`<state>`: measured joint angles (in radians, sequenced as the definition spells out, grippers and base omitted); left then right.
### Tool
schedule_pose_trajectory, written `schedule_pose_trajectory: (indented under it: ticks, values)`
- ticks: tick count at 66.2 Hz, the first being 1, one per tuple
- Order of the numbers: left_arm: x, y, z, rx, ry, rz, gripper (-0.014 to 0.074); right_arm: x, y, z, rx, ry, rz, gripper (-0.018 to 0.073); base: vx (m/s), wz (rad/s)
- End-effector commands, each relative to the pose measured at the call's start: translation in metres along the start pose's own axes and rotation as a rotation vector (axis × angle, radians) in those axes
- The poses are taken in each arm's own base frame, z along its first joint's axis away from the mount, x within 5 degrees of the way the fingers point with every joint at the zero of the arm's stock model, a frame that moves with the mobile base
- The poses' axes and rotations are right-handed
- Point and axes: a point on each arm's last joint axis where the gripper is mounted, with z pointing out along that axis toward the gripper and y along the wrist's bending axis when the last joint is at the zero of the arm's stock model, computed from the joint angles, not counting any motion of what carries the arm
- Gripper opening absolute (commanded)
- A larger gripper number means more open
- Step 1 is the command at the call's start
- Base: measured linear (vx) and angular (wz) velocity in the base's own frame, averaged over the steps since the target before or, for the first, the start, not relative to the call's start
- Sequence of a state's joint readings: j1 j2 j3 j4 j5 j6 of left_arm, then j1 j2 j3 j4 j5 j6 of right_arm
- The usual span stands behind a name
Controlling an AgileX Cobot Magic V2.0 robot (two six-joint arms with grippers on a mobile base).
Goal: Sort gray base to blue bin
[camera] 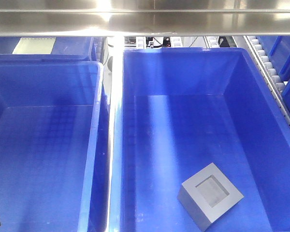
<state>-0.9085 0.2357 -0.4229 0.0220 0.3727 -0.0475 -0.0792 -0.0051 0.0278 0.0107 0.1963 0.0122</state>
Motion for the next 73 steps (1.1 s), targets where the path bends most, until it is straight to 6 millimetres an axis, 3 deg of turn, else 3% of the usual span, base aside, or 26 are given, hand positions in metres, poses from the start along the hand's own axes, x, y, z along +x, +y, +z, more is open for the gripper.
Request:
schedule_pose_trajectory:
  ticks: [1, 12, 24, 36, 52, 73]
  values:
    - [-0.014, -0.001, -0.001, 0.007, -0.1, 0.002, -0.0008, -0.003, 0.0, 0.001, 0.003, -0.026, -0.015, -0.0005, 0.0, 0.0]
    - [-0.015, 0.004, -0.004, -0.07, -0.114, 0.016, -0.0008, -0.003, 0.0, 0.001, 0.003, -0.026, -0.015, -0.0005, 0.0, 0.0]
    - [-0.009, 0.012, -0.018, -0.267, -0.177, 0.015, -0.0008, -0.003, 0.0, 0.001, 0.003, -0.026, -0.015, -0.0005, 0.0, 0.0]
    - [0.009, 0.017, -0.033, -0.544, -0.23, 0.019, -0.0008, -0.003, 0.0, 0.001, 0.003, -0.026, -0.015, -0.0005, 0.0, 0.0]
    - [0.033, 0.026, -0.036, -0.865, -0.21, 0.016, -0.0008, -0.003, 0.0, 0.001, 0.003, -0.026, -0.015, -0.0005, 0.0, 0.0]
    - [0.071, 0.04, -0.027, -0.969, -0.161, -0.01, -0.0008, -0.003, 0.0, 0.001, 0.003, -0.026, -0.015, -0.0005, 0.0, 0.0]
